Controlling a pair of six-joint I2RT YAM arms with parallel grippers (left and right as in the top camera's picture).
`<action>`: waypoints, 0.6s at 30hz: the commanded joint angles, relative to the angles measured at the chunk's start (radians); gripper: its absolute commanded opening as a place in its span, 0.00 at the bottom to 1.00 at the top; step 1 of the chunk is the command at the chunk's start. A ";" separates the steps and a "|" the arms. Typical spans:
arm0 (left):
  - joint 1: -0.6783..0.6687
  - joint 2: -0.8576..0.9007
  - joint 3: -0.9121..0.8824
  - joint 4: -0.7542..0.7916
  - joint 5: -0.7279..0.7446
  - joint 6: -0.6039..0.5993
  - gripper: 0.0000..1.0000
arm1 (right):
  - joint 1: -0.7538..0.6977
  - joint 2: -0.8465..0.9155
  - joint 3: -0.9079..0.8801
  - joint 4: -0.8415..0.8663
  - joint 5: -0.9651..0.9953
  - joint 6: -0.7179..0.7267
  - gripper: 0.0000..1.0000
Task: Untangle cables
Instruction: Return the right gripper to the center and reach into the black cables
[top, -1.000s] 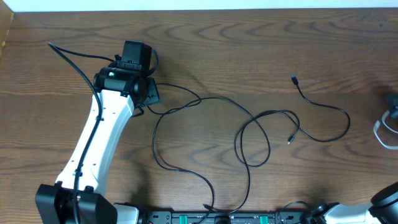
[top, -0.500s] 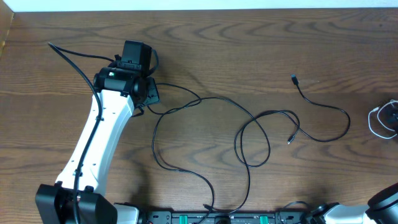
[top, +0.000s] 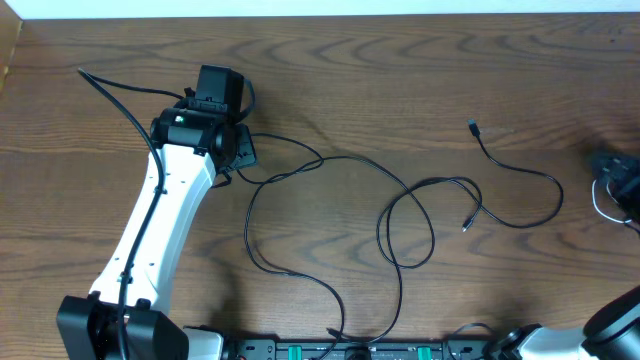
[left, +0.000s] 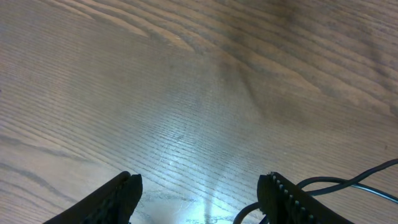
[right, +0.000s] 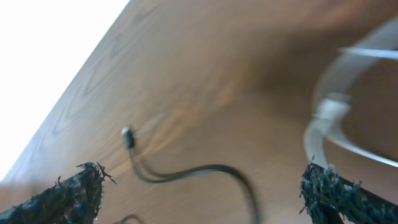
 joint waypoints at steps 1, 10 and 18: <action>0.000 -0.003 0.002 0.005 -0.003 -0.002 0.66 | 0.109 -0.061 0.008 0.000 0.001 -0.024 0.99; 0.000 -0.003 0.002 0.080 -0.003 -0.002 0.65 | 0.424 -0.071 0.008 -0.022 0.045 -0.047 0.99; 0.000 -0.003 0.002 0.129 -0.003 -0.028 0.65 | 0.740 -0.071 0.008 -0.102 0.145 -0.144 0.99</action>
